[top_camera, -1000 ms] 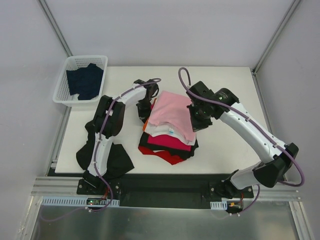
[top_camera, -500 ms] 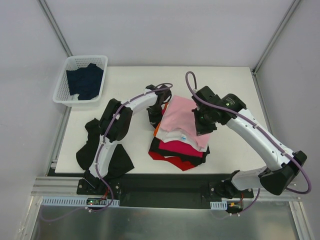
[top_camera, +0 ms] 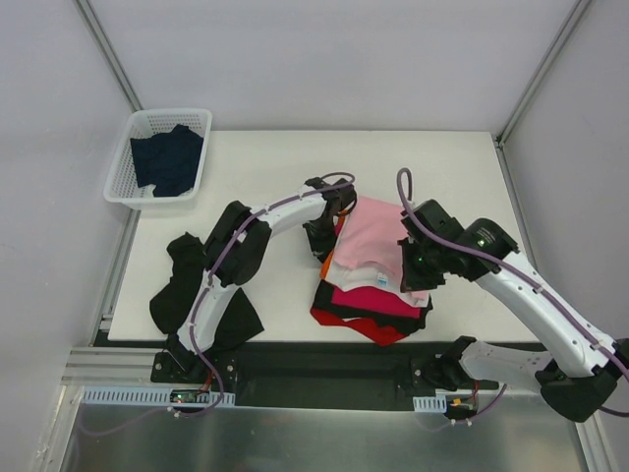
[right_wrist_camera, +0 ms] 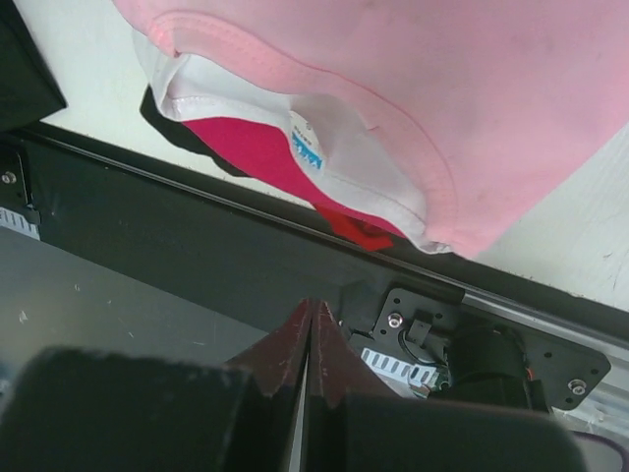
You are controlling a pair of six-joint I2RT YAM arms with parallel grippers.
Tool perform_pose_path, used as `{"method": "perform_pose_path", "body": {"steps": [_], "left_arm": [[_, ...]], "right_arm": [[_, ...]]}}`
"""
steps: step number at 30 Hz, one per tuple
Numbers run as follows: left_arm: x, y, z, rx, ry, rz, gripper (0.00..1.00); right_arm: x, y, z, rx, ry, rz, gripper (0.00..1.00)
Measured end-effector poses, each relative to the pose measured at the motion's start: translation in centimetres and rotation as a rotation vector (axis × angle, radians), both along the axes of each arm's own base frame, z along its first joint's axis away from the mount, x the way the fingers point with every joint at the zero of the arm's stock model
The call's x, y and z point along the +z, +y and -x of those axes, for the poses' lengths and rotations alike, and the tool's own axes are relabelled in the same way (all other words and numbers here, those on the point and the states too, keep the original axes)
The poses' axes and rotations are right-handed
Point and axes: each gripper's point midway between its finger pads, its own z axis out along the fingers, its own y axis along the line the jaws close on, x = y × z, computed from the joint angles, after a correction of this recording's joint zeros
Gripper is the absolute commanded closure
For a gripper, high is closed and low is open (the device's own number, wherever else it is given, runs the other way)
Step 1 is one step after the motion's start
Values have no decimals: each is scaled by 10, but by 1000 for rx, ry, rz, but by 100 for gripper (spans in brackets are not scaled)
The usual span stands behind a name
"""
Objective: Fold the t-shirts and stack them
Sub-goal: Put the neatly folded tshirt into the corner of the board with the right arm
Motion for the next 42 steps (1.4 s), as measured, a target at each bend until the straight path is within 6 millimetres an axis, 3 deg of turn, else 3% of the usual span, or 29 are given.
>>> {"method": "perform_pose_path", "body": {"steps": [14, 21, 23, 24, 26, 30, 33, 35, 37, 42], "left_arm": [[5, -90, 71, 32, 90, 114, 98], [5, -110, 79, 67, 113, 128, 93], [4, -115, 78, 73, 112, 133, 82], [5, -117, 77, 74, 111, 137, 49], [4, -118, 77, 74, 110, 139, 1], [7, -113, 77, 98, 116, 126, 1], [8, -109, 76, 102, 100, 134, 1], [9, -102, 74, 105, 78, 122, 1], [10, -94, 72, 106, 57, 108, 1], [30, -72, 59, 90, -28, 84, 1]], "right_arm": [[-3, -29, 37, 3, -3, -35, 99], [0, -32, 46, 16, -12, -71, 99], [0, -33, 48, 18, -15, -77, 99], [0, -33, 49, 19, -15, -80, 99], [-2, -34, 50, 20, -13, -80, 97], [-8, -37, 53, 22, -5, -72, 60], [-12, -39, 54, 23, 8, -56, 54], [-13, -39, 53, 20, 8, -45, 55], [-9, -37, 49, 17, 6, -41, 62], [7, -25, 38, 20, 0, -64, 93]]}}
